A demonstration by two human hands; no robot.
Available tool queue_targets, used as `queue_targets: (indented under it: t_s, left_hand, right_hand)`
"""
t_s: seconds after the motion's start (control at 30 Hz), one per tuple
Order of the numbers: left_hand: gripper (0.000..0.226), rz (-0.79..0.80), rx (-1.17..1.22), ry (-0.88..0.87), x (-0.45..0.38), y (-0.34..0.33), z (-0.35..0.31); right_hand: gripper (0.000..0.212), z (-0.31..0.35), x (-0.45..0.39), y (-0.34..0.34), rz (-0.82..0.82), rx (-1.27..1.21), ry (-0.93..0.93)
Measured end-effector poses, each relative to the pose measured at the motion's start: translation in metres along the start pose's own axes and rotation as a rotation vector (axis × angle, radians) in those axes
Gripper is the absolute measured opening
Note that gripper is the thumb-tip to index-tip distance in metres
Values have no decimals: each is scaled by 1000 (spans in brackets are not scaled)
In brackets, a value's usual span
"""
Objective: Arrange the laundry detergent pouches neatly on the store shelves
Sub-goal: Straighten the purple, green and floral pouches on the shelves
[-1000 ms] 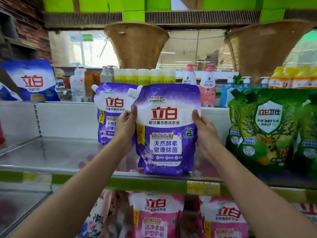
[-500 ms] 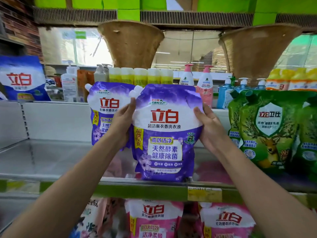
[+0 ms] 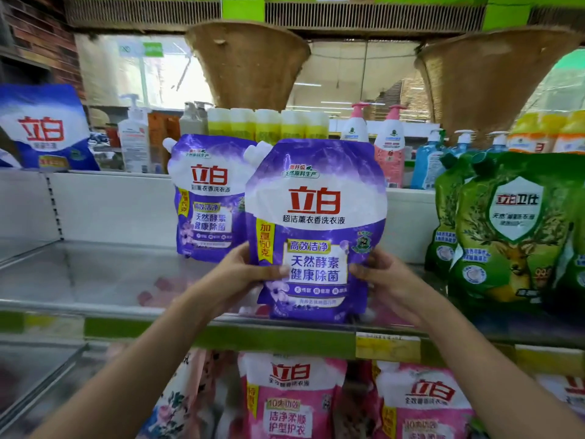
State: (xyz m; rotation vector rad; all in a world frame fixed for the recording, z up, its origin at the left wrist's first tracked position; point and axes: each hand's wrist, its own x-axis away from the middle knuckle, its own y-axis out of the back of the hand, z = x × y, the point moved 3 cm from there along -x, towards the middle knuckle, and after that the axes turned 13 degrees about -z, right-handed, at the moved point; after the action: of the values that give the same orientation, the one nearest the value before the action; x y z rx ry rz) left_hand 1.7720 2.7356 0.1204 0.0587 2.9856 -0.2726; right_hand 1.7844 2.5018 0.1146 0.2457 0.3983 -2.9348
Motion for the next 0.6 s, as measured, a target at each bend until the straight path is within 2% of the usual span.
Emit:
queue_targets:
  t_s: [0.1, 0.17, 0.33, 0.43, 0.5, 0.6]
  left_hand:
    - [49, 28, -85, 49, 6, 3, 8]
    - [55, 25, -75, 22, 5, 4, 6]
    - [61, -84, 0, -22, 7, 27, 2]
    - [75, -153, 43, -26, 11, 60, 1]
    - [85, -183, 42, -47, 11, 86, -3]
    - [84, -188, 44, -70, 10, 127, -13]
  right_hand:
    - [99, -14, 1, 2, -12, 1, -52]
    - [98, -13, 3, -3, -50, 0, -15]
    - [69, -15, 7, -32, -97, 49, 69]
    - [52, -23, 1, -62, -81, 76, 85]
    - [45, -31, -6, -87, -55, 98, 83]
    - [41, -48, -21, -128, -19, 98, 75]
